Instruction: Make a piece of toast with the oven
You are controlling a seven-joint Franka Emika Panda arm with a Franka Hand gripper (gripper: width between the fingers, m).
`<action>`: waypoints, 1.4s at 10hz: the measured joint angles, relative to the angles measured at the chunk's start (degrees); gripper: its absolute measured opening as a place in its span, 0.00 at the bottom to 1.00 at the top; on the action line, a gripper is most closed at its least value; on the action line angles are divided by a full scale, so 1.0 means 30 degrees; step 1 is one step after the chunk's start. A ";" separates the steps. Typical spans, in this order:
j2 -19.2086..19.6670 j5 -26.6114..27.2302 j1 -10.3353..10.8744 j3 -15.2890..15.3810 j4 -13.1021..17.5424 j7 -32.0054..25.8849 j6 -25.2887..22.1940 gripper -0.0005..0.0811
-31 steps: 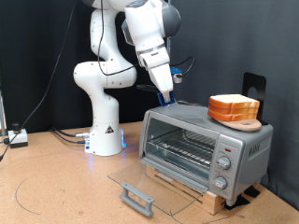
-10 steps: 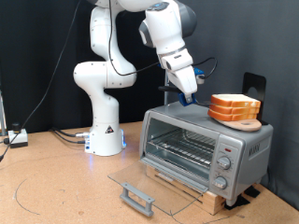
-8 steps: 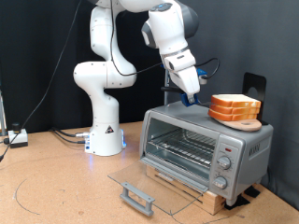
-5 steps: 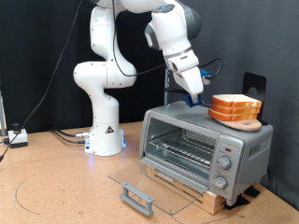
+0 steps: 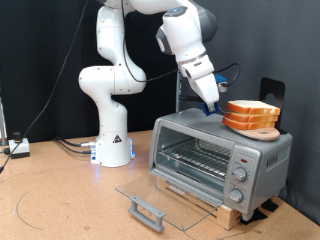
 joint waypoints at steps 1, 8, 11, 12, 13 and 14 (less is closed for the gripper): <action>-0.0004 0.0527 0.0000 -0.0262 0.0008 -0.0325 -0.0070 0.49; -0.0052 -0.0170 -0.0098 -0.1043 0.0025 -0.1354 -0.0698 0.49; -0.0039 -0.1147 -0.0088 -0.0233 -0.0085 -0.1354 -0.0273 0.49; -0.0046 -0.1239 -0.0077 0.0117 -0.0067 -0.1354 -0.0088 0.49; -0.0072 -0.1278 -0.0067 0.0459 -0.0018 -0.1353 0.0084 0.49; -0.0098 -0.1291 -0.0065 0.0802 0.0058 -0.1311 0.0176 0.49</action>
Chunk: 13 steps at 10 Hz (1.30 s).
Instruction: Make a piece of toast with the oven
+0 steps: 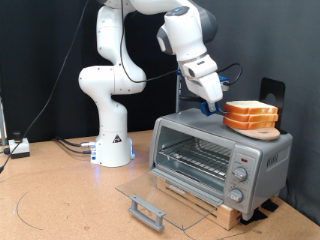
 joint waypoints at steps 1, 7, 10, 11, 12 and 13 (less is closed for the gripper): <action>-0.0012 -0.0003 0.0003 0.0354 0.0074 0.0141 0.0148 0.49; 0.0007 0.0268 -0.0042 0.1209 0.0257 0.1403 0.0414 0.49; 0.0036 0.1028 -0.0222 0.1026 0.0090 0.1425 0.1074 0.49; 0.0037 0.1484 -0.0231 0.0853 -0.0020 0.1291 0.1378 0.49; 0.0035 0.1898 -0.0238 0.0589 -0.0105 0.1065 0.1455 0.49; 0.0035 0.2167 -0.0242 0.0277 -0.0166 0.0889 0.1445 0.49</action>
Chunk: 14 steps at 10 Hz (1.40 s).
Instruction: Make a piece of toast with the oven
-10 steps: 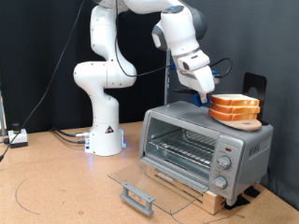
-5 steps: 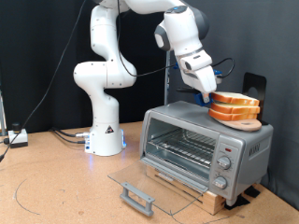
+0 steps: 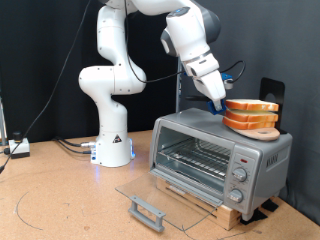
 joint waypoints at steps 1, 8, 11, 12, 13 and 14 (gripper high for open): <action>0.0002 0.0119 -0.0006 -0.0314 -0.0030 -0.0084 -0.0091 0.49; -0.0031 0.0363 -0.0020 -0.2119 0.0107 -0.0467 -0.1502 0.49; -0.0151 0.0162 -0.0128 -0.2740 -0.0091 -0.1587 -0.1529 0.49; -0.0240 -0.0058 -0.0371 -0.3309 -0.0136 -0.2232 -0.1713 0.49; -0.0312 -0.0526 -0.0700 -0.3839 -0.0130 -0.2479 -0.2184 0.49; -0.0378 -0.1133 -0.1059 -0.4361 -0.0094 -0.2544 -0.2904 0.49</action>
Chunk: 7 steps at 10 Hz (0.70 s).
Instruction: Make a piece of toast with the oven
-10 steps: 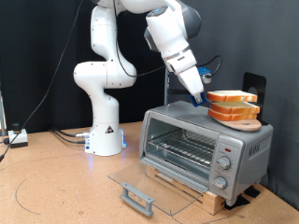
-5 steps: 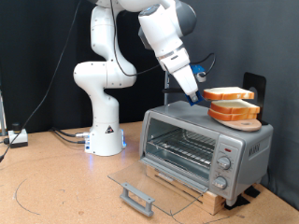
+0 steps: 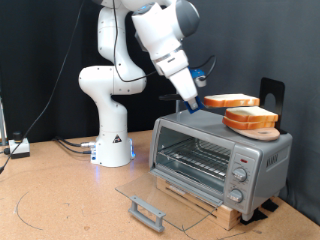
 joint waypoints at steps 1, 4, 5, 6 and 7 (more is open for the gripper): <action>-0.0056 -0.0517 -0.0350 -0.0564 0.0051 -0.0097 -0.0786 0.49; -0.0129 -0.1666 -0.1265 -0.2310 0.0194 -0.1120 -0.2655 0.49; -0.0151 -0.1916 -0.1552 -0.2886 0.0236 -0.1680 -0.3017 0.49; -0.0172 -0.2186 -0.1822 -0.3458 0.0269 -0.2294 -0.3245 0.49; -0.0179 -0.2524 -0.2107 -0.3983 0.0329 -0.2828 -0.3479 0.49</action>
